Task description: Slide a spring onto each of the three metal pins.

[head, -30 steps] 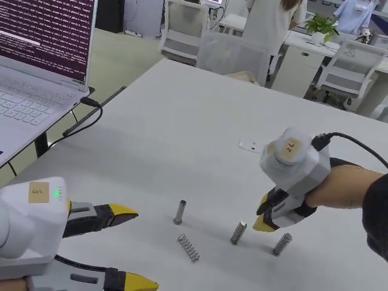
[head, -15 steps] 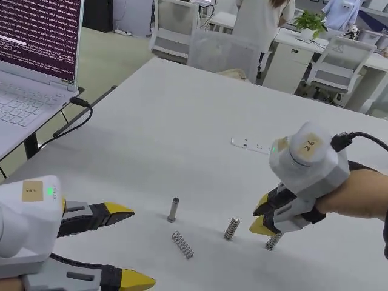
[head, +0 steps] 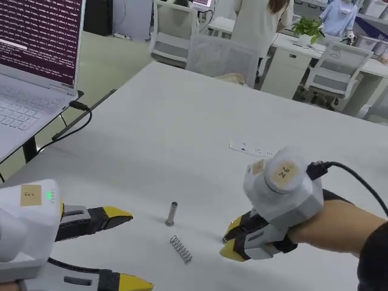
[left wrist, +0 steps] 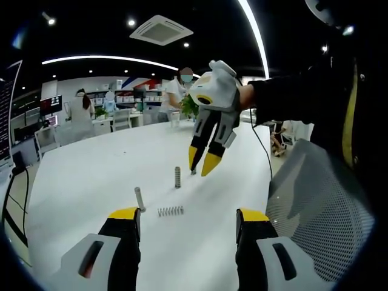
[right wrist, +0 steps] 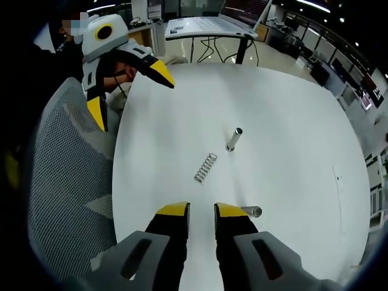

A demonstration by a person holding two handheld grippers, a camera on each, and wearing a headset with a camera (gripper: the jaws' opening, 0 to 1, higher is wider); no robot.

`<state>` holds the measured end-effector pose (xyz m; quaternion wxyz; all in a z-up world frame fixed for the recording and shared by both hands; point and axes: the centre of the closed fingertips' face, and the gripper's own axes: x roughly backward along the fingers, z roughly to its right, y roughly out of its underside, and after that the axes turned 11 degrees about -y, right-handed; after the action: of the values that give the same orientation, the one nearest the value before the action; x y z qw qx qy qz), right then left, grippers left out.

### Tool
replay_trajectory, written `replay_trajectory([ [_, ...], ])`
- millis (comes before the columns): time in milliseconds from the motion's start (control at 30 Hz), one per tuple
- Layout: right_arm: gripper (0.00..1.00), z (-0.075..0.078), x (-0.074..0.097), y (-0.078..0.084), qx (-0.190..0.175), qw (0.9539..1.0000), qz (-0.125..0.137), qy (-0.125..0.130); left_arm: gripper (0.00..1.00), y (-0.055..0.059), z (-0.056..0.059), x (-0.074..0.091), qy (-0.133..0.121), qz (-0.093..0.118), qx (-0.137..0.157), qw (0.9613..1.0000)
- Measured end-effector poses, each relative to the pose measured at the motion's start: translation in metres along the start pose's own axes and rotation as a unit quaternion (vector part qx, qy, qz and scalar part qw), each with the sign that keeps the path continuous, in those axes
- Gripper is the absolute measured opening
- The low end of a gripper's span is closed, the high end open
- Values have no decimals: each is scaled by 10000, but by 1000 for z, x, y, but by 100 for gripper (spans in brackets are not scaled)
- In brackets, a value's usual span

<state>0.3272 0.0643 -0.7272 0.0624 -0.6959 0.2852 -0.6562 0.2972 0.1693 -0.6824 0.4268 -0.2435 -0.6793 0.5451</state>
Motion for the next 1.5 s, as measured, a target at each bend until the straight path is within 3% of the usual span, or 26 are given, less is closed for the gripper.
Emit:
replay_trajectory([
  [167,14,-2,-21,-8,-113,9998,139,-68,59,-1,0,2,-10,7,7,10000],
  [300,14,4,-37,-12,-254,9995,181,56,59,0,0,2,-7,9,16,10000],
  [700,14,17,-65,-12,-732,9969,196,224,59,1,-1,2,-12,-2,21,10000],
  [1033,14,20,-80,-10,-995,9943,176,335,59,2,0,3,-14,-17,24,10000],
  [1500,9,22,-78,-3,-889,9953,42,392,58,4,-2,4,-42,-35,17,10000],
])
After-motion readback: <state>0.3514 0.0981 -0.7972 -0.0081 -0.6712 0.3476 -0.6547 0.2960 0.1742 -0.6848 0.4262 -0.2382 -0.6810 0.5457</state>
